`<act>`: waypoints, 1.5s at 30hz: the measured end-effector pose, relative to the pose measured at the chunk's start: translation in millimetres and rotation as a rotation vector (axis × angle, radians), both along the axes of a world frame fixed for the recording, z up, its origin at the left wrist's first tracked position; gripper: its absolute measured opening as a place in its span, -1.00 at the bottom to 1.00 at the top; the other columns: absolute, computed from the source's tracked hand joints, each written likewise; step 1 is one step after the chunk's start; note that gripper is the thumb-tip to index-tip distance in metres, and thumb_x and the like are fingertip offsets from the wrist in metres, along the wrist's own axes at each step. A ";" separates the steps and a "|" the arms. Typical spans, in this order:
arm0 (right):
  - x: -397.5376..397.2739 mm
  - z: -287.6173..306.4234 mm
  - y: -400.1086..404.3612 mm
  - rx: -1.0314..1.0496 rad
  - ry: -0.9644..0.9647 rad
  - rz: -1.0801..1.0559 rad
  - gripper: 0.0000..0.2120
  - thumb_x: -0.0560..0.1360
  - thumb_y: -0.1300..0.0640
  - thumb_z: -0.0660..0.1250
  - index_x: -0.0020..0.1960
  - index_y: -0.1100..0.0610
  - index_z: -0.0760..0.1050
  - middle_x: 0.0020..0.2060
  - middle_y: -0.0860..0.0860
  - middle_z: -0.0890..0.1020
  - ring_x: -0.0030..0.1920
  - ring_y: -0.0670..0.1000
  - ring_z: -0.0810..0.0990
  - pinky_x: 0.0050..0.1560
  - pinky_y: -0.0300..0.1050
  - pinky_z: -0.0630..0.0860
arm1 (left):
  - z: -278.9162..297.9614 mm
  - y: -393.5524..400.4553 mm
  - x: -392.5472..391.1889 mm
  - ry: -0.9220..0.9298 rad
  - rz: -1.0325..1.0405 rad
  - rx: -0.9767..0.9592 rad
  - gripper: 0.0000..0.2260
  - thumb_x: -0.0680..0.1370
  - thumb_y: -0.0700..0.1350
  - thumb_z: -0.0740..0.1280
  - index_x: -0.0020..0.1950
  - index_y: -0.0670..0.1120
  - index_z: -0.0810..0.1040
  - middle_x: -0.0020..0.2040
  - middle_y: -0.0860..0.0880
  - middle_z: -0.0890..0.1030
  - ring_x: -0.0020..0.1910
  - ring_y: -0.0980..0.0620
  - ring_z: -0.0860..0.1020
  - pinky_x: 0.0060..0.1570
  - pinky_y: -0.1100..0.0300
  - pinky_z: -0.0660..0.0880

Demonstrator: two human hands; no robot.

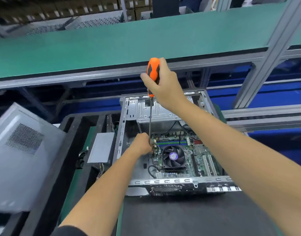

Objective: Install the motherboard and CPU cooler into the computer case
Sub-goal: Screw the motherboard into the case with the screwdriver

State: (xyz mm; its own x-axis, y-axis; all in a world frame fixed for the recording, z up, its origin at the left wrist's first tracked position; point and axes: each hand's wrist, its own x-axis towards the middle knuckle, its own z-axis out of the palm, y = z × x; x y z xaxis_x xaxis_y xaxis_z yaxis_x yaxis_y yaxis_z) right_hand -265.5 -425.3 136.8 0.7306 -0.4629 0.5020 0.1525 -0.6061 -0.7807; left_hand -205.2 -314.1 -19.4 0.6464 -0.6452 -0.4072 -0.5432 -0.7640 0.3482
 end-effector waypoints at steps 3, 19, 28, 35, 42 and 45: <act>-0.6 -5.6 -0.4 -0.022 0.018 0.027 -0.75 0.58 0.06 0.29 -0.07 0.17 0.25 -0.41 0.04 0.40 -0.41 0.15 0.46 -0.35 0.08 0.44 | -5.3 -1.7 -1.6 -0.032 -0.007 0.005 -0.90 0.40 -0.29 0.39 -0.16 -0.17 0.50 -0.16 -0.12 0.57 -0.24 -0.05 0.55 -0.31 0.21 0.45; 6.2 -12.0 2.1 -0.045 0.147 0.102 -0.71 0.56 -0.01 0.31 -0.13 0.08 0.22 -0.42 0.03 0.36 -0.46 0.00 0.31 -0.44 0.05 0.44 | -26.3 -13.1 3.9 -0.037 0.010 0.058 -0.74 0.52 -0.19 0.35 0.19 -0.23 0.46 0.15 -0.17 0.53 0.01 -0.11 0.60 -0.12 0.19 0.49; 5.3 11.3 -9.1 -0.177 0.291 0.078 -0.69 0.52 0.00 0.33 0.17 -0.10 0.27 -0.32 -0.04 0.47 -0.31 -0.01 0.60 -0.41 -0.15 0.50 | -37.6 -12.9 8.0 -0.037 0.005 0.014 -0.87 0.49 -0.27 0.35 -0.11 -0.15 0.40 -0.05 -0.15 0.51 -0.19 -0.11 0.54 -0.22 0.18 0.47; 10.2 57.9 -9.6 -0.336 0.531 0.168 -0.80 0.57 0.13 0.19 -0.05 0.19 0.55 -0.24 0.10 0.63 -0.24 0.12 0.60 -0.14 0.07 0.58 | -42.0 -12.0 9.3 -0.038 0.003 -0.016 -0.85 0.48 -0.30 0.35 -0.12 -0.15 0.38 -0.27 -0.03 0.36 -0.26 -0.05 0.48 -0.25 0.18 0.46; 20.7 67.0 -2.6 -0.788 0.713 -0.032 -0.64 0.55 0.00 0.19 -0.34 0.18 0.44 -0.46 0.03 0.44 -0.41 0.08 0.39 -0.43 -0.17 0.24 | -40.9 -14.3 11.1 -0.028 -0.010 0.028 -0.84 0.49 -0.27 0.38 -0.01 -0.14 0.44 -0.05 -0.11 0.52 -0.23 -0.04 0.49 -0.22 0.23 0.48; 20.8 71.5 1.3 -0.813 0.816 0.024 -0.62 0.57 -0.08 0.14 -0.28 0.16 0.42 -0.32 0.07 0.51 -0.36 0.06 0.45 -0.40 -0.10 0.31 | -44.4 -13.9 11.9 -0.037 -0.004 0.013 -0.79 0.49 -0.24 0.41 0.08 -0.18 0.47 -0.01 -0.12 0.52 -0.21 -0.05 0.50 -0.18 0.22 0.49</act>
State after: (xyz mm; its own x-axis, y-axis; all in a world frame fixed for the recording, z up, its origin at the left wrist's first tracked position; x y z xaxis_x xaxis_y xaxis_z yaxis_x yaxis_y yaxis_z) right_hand -244.8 -424.0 208.4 0.9795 -0.2003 0.0194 -0.1997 -0.9793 -0.0318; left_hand -193.3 -328.0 -63.8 0.6583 -0.6430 -0.3915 -0.5588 -0.7658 0.3182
